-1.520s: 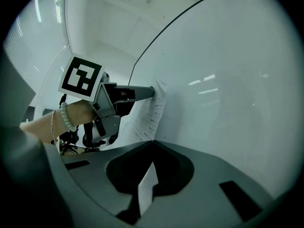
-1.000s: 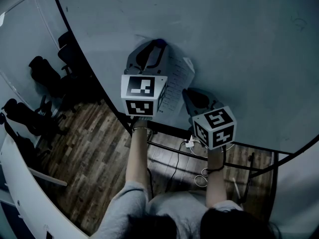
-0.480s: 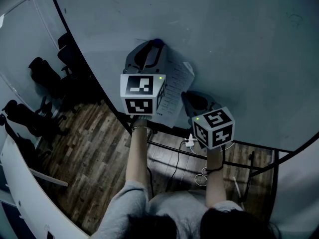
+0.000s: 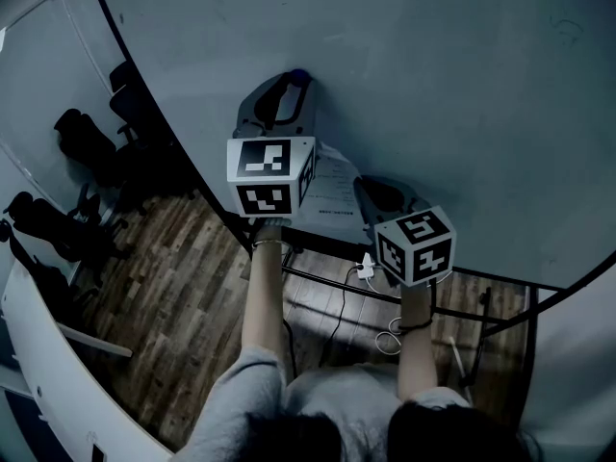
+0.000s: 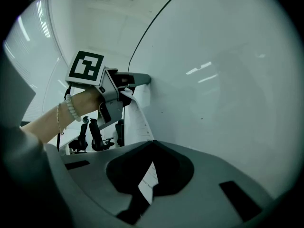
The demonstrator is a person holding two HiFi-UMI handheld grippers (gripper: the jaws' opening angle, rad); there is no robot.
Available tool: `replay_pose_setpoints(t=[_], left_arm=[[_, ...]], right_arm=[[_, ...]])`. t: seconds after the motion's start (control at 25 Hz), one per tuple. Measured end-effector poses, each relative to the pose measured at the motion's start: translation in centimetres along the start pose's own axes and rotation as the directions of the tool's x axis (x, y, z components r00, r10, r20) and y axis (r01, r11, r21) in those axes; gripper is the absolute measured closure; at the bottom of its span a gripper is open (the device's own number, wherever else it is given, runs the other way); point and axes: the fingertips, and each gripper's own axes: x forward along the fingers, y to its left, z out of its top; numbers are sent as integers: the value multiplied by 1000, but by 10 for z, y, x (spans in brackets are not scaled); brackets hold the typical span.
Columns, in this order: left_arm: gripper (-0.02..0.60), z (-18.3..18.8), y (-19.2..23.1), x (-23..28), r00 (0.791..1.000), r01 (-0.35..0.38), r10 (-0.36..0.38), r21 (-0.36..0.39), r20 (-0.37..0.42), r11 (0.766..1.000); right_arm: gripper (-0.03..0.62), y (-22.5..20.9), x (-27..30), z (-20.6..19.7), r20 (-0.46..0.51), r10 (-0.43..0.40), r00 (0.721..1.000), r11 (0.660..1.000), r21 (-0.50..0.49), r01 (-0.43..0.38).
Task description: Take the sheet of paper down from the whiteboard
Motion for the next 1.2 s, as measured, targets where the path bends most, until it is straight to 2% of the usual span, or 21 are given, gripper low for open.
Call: replay_pose_setpoints(t=[0.52, 0.84, 1.0, 1.2], left_arm=[[454, -2, -4, -7, 999, 23, -21, -43, 28, 999], [456, -11, 7, -32, 998, -39, 43, -69, 47, 997], [481, -19, 10, -45, 998, -44, 47, -94, 29, 995], [552, -30, 11, -62, 999, -44, 44, -126, -6, 991]], right_arm=[[594, -6, -4, -2, 8, -2, 1000, 1000, 15, 2], [594, -8, -6, -9, 4, -11, 1000, 1000, 24, 11], [594, -11, -8, -14, -2, -26, 1000, 999, 32, 26], [594, -11, -11, -19, -5, -41, 999, 999, 33, 41]])
